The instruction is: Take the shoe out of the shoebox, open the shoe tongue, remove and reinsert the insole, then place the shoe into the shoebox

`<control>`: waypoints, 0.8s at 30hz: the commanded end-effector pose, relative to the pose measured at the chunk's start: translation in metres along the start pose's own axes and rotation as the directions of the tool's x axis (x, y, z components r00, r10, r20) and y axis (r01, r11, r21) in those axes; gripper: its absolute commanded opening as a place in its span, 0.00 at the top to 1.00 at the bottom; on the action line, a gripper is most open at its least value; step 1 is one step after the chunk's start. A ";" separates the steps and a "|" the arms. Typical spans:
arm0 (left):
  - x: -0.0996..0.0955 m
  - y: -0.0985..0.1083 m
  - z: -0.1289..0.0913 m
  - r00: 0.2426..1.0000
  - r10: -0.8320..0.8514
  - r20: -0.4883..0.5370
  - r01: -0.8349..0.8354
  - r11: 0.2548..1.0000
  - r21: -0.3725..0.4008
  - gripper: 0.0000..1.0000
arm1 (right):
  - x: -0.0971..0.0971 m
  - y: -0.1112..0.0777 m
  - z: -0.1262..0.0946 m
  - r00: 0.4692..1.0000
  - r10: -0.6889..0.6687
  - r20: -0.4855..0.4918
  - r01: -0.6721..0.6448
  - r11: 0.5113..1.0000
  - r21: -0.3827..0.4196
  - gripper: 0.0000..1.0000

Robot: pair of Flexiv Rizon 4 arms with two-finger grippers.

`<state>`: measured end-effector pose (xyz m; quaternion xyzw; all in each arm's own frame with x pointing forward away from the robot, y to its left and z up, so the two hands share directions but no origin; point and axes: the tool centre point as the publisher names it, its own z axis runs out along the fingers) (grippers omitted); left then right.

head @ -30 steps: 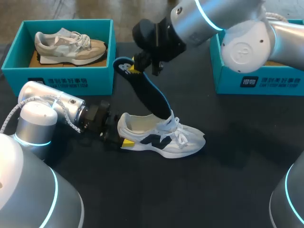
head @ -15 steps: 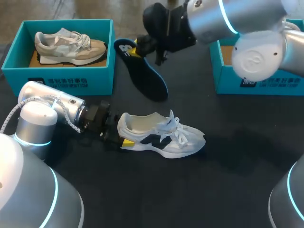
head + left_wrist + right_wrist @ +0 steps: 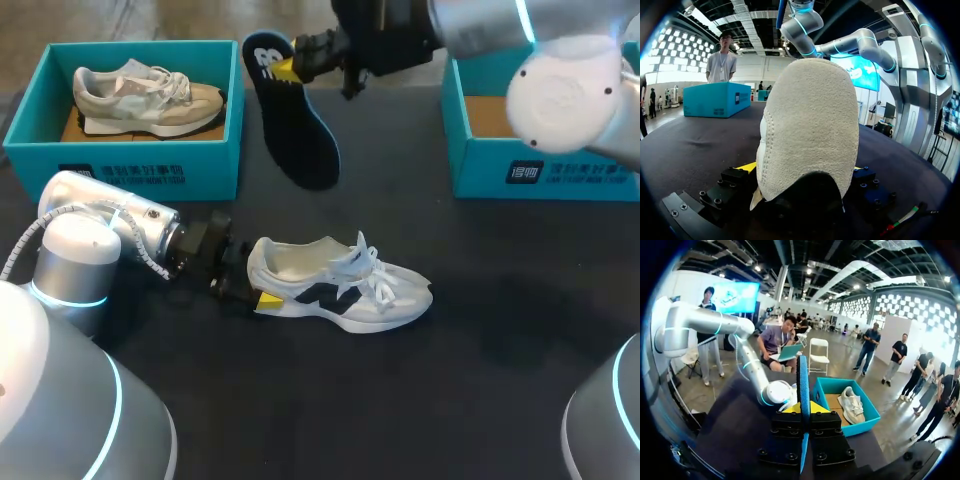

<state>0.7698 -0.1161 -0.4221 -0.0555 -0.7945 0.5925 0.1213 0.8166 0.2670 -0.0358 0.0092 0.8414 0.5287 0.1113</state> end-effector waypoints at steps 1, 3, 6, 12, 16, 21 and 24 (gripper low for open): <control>-0.001 0.000 0.001 1.000 0.000 -0.001 0.000 1.000 -0.001 1.00 | -0.004 0.004 -0.015 1.000 0.017 -0.003 -0.017 1.000 0.019 1.00; -0.001 0.000 0.001 1.000 0.000 -0.001 0.000 1.000 -0.001 1.00 | -0.003 0.009 -0.022 1.000 -0.001 0.006 0.001 0.999 0.054 1.00; -0.001 0.000 0.001 1.000 0.000 -0.001 0.000 1.000 -0.001 1.00 | -0.003 0.009 -0.022 1.000 -0.001 0.006 0.001 0.999 0.054 1.00; -0.001 0.000 0.001 1.000 0.000 -0.001 0.000 1.000 -0.001 1.00 | -0.003 0.009 -0.022 1.000 -0.001 0.006 0.001 0.999 0.054 1.00; -0.001 0.000 0.001 1.000 0.000 -0.001 0.000 1.000 -0.001 1.00 | -0.003 0.009 -0.022 1.000 -0.001 0.006 0.001 0.999 0.054 1.00; -0.001 0.000 0.001 1.000 0.000 -0.001 0.000 1.000 -0.001 1.00 | -0.007 0.016 -0.030 0.999 0.029 0.013 -0.029 0.999 0.026 1.00; -0.001 0.000 0.001 1.000 0.000 -0.001 0.000 1.000 -0.001 1.00 | -0.010 0.025 -0.050 0.997 0.077 0.009 -0.077 0.997 -0.002 1.00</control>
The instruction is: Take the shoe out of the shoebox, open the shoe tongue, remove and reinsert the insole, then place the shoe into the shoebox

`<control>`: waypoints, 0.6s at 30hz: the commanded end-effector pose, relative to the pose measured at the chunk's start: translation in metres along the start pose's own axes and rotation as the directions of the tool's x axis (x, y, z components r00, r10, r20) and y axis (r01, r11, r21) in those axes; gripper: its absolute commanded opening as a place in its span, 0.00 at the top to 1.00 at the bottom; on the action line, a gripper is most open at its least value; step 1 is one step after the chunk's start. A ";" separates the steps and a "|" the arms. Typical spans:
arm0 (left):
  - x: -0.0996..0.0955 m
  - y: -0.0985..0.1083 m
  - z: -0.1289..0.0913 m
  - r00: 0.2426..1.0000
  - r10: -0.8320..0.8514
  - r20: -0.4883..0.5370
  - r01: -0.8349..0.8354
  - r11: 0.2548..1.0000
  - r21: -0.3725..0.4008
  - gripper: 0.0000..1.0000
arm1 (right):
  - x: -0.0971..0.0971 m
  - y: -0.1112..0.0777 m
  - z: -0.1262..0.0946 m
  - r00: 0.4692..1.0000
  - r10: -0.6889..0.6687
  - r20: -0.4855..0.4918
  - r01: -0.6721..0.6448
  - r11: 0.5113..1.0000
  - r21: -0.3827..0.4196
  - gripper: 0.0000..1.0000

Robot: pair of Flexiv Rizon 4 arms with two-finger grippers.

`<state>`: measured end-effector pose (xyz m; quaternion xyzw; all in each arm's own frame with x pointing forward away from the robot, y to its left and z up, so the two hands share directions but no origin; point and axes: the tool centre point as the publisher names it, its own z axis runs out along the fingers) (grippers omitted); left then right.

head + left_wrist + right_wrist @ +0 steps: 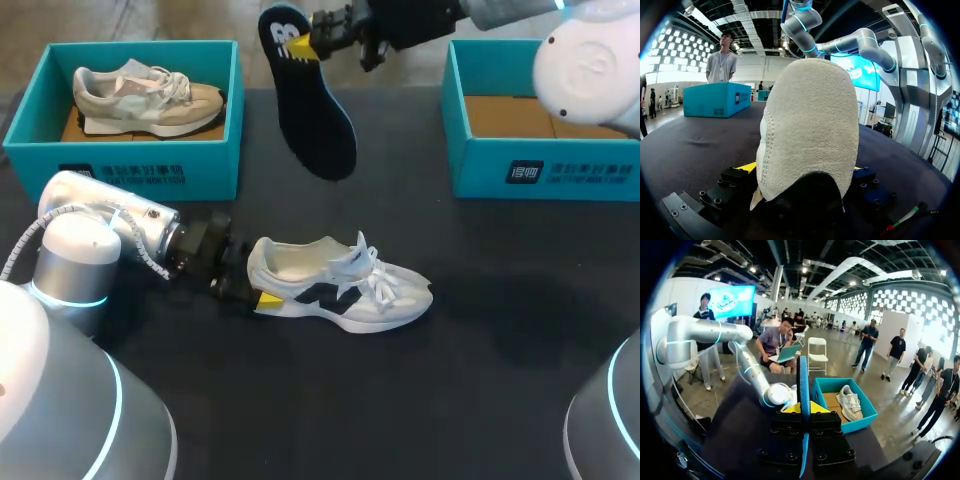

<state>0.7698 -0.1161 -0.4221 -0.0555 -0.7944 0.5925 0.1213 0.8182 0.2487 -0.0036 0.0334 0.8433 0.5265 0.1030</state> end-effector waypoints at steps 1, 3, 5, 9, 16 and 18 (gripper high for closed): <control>-0.001 0.000 0.001 1.000 0.000 0.000 0.000 1.000 -0.001 1.00 | 0.000 0.006 -0.024 0.999 0.034 -0.007 -0.035 0.999 -0.008 1.00; -0.001 0.000 0.001 1.000 0.000 0.000 0.000 1.000 -0.001 1.00 | 0.002 0.011 -0.035 0.997 0.077 -0.024 -0.077 0.997 0.011 1.00; -0.001 0.000 0.001 1.000 0.000 0.000 0.000 1.000 -0.001 1.00 | 0.005 0.015 -0.044 0.993 0.109 -0.048 -0.109 0.994 -0.003 1.00; -0.001 0.000 0.001 1.000 0.000 0.000 0.000 1.000 -0.001 1.00 | 0.011 0.025 -0.059 0.985 0.154 -0.080 -0.158 0.987 -0.035 1.00; -0.001 0.000 0.001 1.000 0.000 0.000 0.000 1.000 -0.001 1.00 | 0.019 0.037 -0.080 0.967 0.214 -0.139 -0.227 0.970 -0.086 1.00; -0.001 0.000 0.001 1.000 0.000 0.000 0.000 1.000 -0.001 1.00 | 0.022 0.042 -0.088 0.960 0.229 -0.160 -0.246 0.964 -0.098 1.00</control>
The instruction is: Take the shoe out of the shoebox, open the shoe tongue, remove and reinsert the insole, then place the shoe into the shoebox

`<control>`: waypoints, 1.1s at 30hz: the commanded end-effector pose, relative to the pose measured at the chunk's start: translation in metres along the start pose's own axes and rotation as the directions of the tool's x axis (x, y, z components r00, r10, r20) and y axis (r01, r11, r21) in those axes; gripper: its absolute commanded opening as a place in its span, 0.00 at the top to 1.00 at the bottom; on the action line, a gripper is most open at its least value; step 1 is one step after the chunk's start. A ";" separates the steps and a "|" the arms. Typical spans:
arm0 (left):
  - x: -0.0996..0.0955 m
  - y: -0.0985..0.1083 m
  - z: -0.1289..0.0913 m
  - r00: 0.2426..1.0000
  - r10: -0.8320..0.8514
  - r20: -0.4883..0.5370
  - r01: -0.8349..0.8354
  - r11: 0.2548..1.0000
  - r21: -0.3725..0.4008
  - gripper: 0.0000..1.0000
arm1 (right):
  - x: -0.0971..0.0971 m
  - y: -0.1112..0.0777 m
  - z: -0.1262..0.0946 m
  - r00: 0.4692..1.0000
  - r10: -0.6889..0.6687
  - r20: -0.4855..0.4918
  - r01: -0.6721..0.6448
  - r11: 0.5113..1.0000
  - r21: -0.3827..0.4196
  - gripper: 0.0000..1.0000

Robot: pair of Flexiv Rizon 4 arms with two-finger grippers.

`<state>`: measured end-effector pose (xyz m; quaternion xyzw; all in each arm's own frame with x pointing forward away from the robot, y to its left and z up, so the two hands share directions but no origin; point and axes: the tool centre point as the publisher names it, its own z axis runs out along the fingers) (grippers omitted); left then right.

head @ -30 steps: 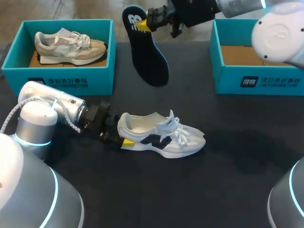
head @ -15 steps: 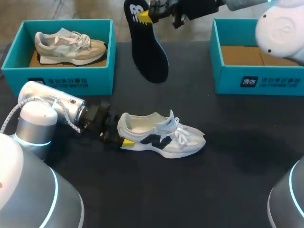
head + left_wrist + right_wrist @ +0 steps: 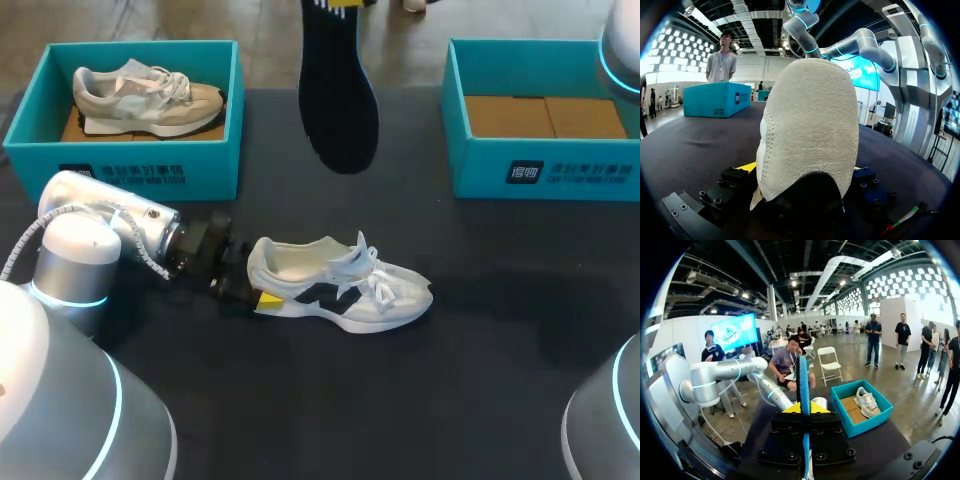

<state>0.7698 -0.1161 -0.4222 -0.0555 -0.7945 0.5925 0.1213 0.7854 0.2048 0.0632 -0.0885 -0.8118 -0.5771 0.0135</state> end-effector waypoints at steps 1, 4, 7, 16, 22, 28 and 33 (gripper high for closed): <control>-0.001 0.000 0.001 1.000 0.000 -0.001 0.000 1.000 -0.001 1.00 | 0.009 0.001 -0.016 1.000 0.015 -0.016 -0.016 1.000 -0.016 1.00; -0.001 0.000 0.001 1.000 0.000 -0.001 0.000 1.000 -0.001 1.00 | 0.014 0.006 -0.022 0.998 0.040 -0.038 -0.041 0.999 -0.010 1.00; -0.001 0.000 0.001 1.000 0.000 -0.001 0.000 1.000 -0.001 1.00 | 0.020 0.010 -0.028 0.994 0.073 -0.077 -0.074 0.997 -0.002 1.00; -0.001 0.000 0.001 1.000 0.000 -0.001 0.000 1.000 -0.001 1.00 | 0.030 0.029 -0.071 0.986 0.133 -0.098 -0.131 0.991 0.027 1.00; -0.001 0.000 0.001 1.000 0.000 -0.001 0.000 1.000 -0.001 1.00 | 0.031 0.046 -0.092 0.978 0.149 -0.148 -0.149 0.989 0.010 1.00; -0.001 0.000 0.001 1.000 0.000 -0.001 0.000 1.000 -0.001 1.00 | 0.028 0.050 -0.102 0.970 0.168 -0.174 -0.172 0.985 -0.009 1.00; -0.001 0.000 0.001 1.000 0.000 -0.001 0.000 1.000 -0.001 1.00 | 0.028 0.050 -0.102 0.970 0.168 -0.174 -0.172 0.985 -0.009 1.00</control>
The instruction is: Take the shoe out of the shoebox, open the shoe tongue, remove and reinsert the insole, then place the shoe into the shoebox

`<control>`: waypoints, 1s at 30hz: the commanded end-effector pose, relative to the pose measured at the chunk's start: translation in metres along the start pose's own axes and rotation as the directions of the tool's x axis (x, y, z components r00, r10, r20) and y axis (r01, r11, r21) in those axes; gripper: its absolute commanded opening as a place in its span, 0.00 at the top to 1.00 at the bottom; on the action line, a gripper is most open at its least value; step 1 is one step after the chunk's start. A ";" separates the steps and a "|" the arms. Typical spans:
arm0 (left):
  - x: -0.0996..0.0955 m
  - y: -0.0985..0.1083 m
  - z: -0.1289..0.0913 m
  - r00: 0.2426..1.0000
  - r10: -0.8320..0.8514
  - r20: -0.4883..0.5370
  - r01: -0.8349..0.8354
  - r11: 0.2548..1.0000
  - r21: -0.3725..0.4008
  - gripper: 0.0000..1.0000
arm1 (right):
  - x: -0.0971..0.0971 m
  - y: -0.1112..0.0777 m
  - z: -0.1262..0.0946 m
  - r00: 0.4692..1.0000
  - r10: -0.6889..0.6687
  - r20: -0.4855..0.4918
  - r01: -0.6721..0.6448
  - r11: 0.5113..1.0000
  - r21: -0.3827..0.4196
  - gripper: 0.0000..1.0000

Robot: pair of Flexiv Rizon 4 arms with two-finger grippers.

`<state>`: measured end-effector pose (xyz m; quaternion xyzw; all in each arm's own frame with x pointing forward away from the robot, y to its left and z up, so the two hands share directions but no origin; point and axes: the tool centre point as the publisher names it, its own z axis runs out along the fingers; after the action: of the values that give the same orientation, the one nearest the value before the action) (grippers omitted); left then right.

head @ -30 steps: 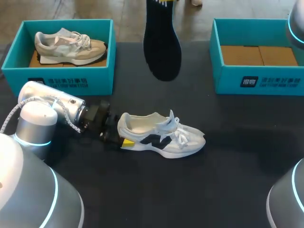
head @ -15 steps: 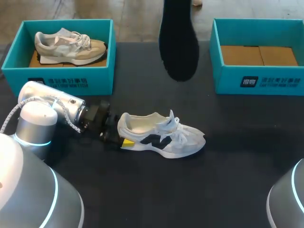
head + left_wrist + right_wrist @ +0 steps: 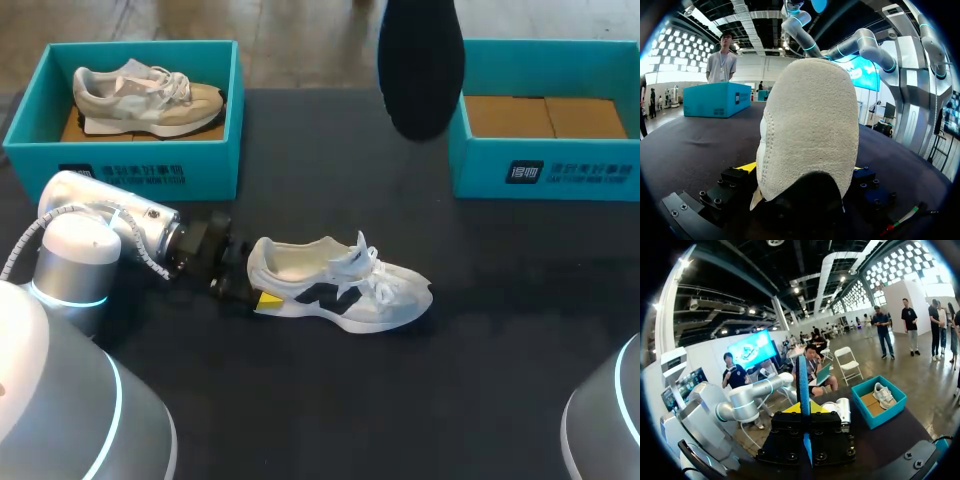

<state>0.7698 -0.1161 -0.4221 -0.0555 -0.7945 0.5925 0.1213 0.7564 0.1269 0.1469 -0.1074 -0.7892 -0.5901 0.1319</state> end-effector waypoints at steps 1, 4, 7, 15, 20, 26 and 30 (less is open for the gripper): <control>-0.001 0.000 0.001 1.000 0.000 -0.001 0.000 1.000 -0.001 1.00 | -0.001 0.001 0.002 1.000 0.000 0.000 0.000 1.000 0.003 1.00; -0.001 0.000 0.001 1.000 0.000 -0.001 0.000 1.000 -0.001 1.00 | -0.001 0.001 0.002 1.000 0.000 0.000 0.000 1.000 0.003 1.00; -0.001 0.000 0.001 1.000 0.000 -0.001 0.000 1.000 -0.001 1.00 | -0.001 0.006 -0.009 0.993 0.086 0.086 -0.091 0.995 0.047 1.00; -0.001 0.000 0.001 1.000 0.000 -0.001 0.000 1.000 -0.001 1.00 | 0.030 0.024 -0.040 0.973 0.122 0.195 -0.140 0.987 0.083 1.00; -0.001 0.000 0.001 1.000 0.000 -0.001 0.000 1.000 -0.001 1.00 | 0.041 0.023 -0.046 0.981 0.098 0.166 -0.121 0.983 0.135 1.00; -0.001 0.000 0.001 1.000 0.000 -0.001 0.000 1.000 -0.001 1.00 | 0.049 0.023 -0.048 0.985 0.124 0.119 -0.138 0.983 0.122 1.00; -0.001 0.000 0.001 1.000 0.000 -0.001 0.000 1.000 -0.001 1.00 | 0.052 0.023 -0.047 0.984 0.143 0.109 -0.155 0.982 0.110 1.00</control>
<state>0.7698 -0.1161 -0.4222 -0.0555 -0.7945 0.5925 0.1214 0.7189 0.0865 0.1981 -0.1874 -0.8195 -0.5232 0.1397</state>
